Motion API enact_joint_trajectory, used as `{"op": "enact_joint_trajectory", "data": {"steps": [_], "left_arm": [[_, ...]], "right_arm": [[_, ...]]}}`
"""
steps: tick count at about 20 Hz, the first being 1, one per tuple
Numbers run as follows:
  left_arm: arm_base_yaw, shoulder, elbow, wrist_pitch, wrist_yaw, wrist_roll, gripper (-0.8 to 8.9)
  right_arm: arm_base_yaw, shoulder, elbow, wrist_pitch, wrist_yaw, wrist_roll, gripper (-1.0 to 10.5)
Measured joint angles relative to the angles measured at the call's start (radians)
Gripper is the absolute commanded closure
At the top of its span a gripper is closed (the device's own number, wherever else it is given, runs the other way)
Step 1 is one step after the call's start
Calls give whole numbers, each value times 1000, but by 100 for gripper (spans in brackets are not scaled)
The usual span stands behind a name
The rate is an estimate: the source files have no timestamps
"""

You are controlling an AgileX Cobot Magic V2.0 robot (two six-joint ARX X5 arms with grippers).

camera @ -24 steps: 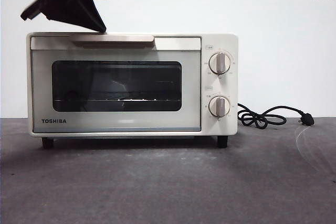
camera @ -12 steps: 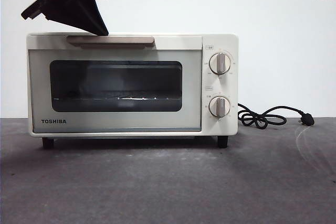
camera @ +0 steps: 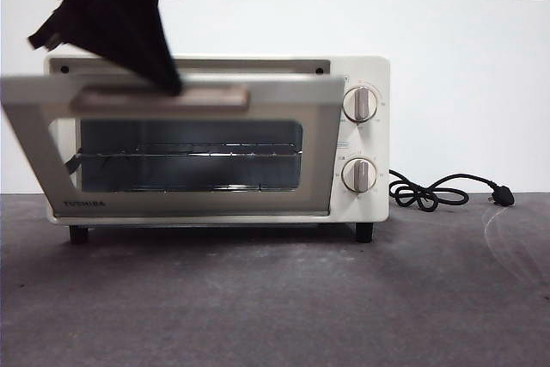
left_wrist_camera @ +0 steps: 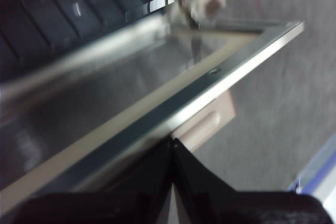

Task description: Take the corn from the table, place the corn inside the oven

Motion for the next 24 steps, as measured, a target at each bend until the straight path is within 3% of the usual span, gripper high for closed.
{"op": "enact_joint_trajectory", "data": {"steps": [8, 14, 17, 20, 24], "left_arm": [[-75, -7, -15, -150, -98, 15, 819], [-126, -202, -16, -150, -101, 6, 819], [-126, -310, -16, -150, -109, 0, 819], [-126, -412, -16, -150, -211, 0, 819], [-126, -538, -16, -156, -308, 0, 819]], "right_arm": [[0, 0, 0, 0, -1, 0, 958], [0, 8, 0, 32, -2, -14, 958], [0, 50, 0, 97, -2, -21, 958], [8, 120, 0, 201, -47, -49, 958], [51, 233, 0, 380, -39, -109, 958]]}}
